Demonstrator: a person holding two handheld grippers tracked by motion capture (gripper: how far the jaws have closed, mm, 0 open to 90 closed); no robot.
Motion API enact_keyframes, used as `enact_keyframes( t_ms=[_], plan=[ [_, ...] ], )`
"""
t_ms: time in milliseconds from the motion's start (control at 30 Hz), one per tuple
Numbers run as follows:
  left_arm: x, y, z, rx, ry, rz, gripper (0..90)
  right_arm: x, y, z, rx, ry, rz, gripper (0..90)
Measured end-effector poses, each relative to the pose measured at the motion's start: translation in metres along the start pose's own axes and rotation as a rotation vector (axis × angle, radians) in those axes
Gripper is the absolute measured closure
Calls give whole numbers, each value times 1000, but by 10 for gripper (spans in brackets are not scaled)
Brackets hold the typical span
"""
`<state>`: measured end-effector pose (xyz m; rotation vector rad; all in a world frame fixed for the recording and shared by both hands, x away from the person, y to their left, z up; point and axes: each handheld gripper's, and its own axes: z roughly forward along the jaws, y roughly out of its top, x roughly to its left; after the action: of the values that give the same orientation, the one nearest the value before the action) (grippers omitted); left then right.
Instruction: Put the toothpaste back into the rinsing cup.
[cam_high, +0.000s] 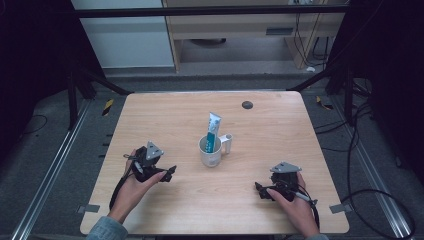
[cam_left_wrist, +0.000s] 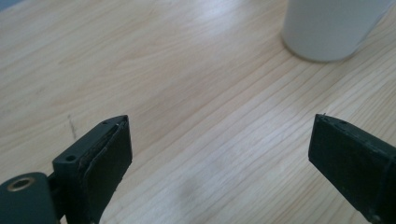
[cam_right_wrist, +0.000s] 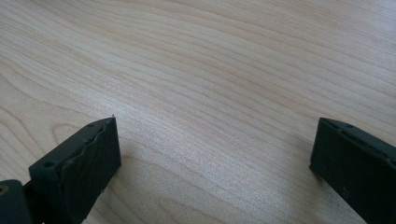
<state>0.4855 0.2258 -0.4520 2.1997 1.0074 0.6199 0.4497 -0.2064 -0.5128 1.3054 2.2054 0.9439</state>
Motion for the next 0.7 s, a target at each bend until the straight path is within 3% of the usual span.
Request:
enact_keyframes(
  t_ms=[267, 700],
  plan=[
    [25, -26, 6, 69, 36, -48, 56, 0, 0, 0, -1, 0, 1, 17],
    [61, -54, 17, 106, 85, -148, 55, 0, 0, 0, -1, 0, 1, 18]
  ],
)
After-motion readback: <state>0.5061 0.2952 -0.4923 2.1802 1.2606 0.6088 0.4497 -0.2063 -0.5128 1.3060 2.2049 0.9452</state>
